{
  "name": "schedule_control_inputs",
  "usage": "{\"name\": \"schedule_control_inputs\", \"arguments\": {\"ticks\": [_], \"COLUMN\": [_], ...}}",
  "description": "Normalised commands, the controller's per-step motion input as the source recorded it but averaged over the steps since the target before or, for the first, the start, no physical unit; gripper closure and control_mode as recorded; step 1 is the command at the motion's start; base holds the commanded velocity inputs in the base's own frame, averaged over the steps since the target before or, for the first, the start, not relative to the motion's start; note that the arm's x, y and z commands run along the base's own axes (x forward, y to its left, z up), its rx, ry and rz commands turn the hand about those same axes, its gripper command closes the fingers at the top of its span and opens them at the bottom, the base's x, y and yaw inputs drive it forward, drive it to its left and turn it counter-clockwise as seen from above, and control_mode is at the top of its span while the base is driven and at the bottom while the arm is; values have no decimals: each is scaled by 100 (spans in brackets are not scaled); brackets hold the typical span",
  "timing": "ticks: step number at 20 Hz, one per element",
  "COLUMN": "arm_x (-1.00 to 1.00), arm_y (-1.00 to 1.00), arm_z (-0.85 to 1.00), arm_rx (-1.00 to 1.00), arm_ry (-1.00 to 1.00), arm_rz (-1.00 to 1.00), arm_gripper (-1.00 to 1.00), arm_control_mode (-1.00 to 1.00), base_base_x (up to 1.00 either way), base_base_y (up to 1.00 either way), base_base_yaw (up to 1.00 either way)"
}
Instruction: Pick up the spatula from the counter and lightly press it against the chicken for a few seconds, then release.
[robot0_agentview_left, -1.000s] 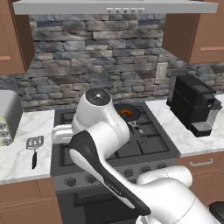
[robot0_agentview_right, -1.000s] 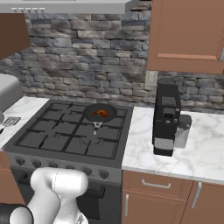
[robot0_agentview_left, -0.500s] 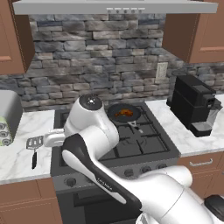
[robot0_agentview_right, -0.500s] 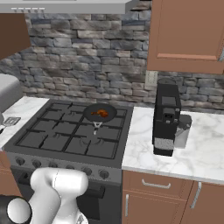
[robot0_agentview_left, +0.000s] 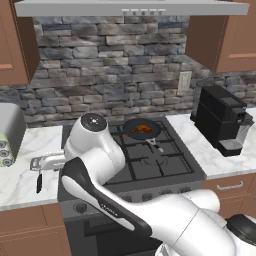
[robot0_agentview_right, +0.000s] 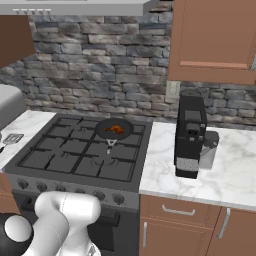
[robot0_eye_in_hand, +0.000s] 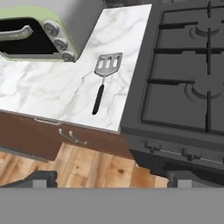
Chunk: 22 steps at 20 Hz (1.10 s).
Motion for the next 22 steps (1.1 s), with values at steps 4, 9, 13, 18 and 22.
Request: {"name": "schedule_control_inputs", "arguments": {"ticks": [4, 9, 13, 18, 22], "arm_x": [20, 17, 10, 9, 15], "arm_y": [10, 6, 9, 15, 18], "arm_z": [-2, -9, -22, -15, -10], "arm_rx": [0, 0, 0, 0, 0], "arm_ry": [0, 0, -2, -6, -3], "arm_rz": [0, -1, 0, 0, 0], "arm_gripper": [-100, -100, -100, -100, -100], "arm_control_mode": [-100, -100, -100, -100, -100], "base_base_x": [0, 0, 0, 0, 0], "base_base_y": [0, 0, 0, 0, 0], "base_base_yaw": [0, 0, 0, 0, 0]}}
